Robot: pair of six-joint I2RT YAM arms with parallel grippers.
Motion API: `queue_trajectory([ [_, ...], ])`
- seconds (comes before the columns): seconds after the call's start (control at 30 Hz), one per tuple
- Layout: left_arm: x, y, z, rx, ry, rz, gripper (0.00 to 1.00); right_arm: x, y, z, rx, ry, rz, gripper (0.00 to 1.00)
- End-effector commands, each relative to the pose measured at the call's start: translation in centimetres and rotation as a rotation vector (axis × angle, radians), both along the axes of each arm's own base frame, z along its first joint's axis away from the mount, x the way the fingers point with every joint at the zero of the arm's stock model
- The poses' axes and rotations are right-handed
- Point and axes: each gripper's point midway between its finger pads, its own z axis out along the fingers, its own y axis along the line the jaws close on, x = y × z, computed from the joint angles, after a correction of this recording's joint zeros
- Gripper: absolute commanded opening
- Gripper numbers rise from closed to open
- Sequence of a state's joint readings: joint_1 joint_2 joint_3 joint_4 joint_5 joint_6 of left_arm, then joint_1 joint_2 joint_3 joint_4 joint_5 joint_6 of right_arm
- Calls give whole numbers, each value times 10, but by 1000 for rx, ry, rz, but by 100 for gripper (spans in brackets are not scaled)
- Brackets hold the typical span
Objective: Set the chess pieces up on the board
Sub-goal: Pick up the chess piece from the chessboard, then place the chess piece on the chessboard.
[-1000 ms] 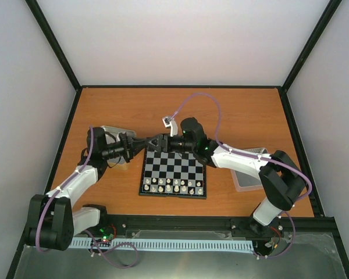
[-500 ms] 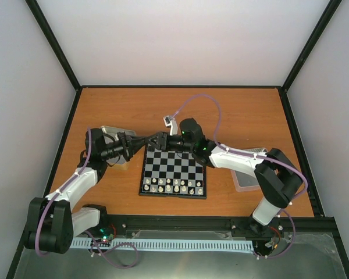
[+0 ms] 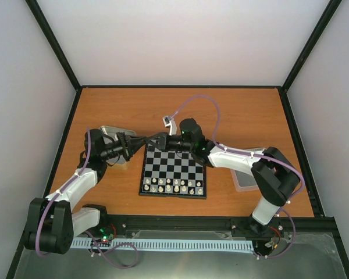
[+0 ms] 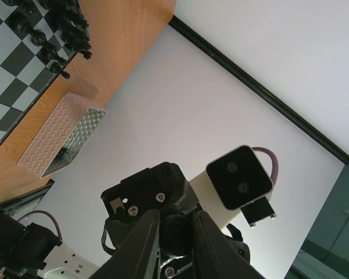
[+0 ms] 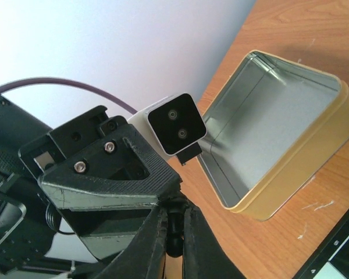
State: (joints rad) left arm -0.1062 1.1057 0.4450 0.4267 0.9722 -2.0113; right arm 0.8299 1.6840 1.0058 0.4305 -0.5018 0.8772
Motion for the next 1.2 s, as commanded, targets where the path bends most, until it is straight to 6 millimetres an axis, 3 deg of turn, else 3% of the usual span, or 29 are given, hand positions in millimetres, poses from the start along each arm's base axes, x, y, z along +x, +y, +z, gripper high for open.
queue_trajectory([
  [0.0,1,2,6,-19,-5,12,15,0,0,11,31,-23,-3,3],
  [0.13,3,2,4,1,-7,13,22,2,1,10,4,-7,-11,3],
  [0.27,5,5,-8,98,-26,7,49,6,-1,0,-91,21,-25,3],
  [0.4,5,27,-43,309,-47,-6,59,18,-21,-41,-386,116,-87,3],
  [0.5,4,52,-60,458,-71,-15,60,18,-45,-69,-643,182,-103,3],
  [0.7,20,87,-51,836,-246,-67,62,23,-66,-93,-885,234,-121,3],
  [0.83,24,108,-51,1018,-277,-89,62,36,-57,-103,-948,234,-112,3],
  [1.0,20,106,-59,1033,-299,-150,62,47,-33,-114,-993,225,-86,3],
  [1.17,20,110,-59,1064,-307,-149,62,52,-25,-126,-1063,246,-107,3],
])
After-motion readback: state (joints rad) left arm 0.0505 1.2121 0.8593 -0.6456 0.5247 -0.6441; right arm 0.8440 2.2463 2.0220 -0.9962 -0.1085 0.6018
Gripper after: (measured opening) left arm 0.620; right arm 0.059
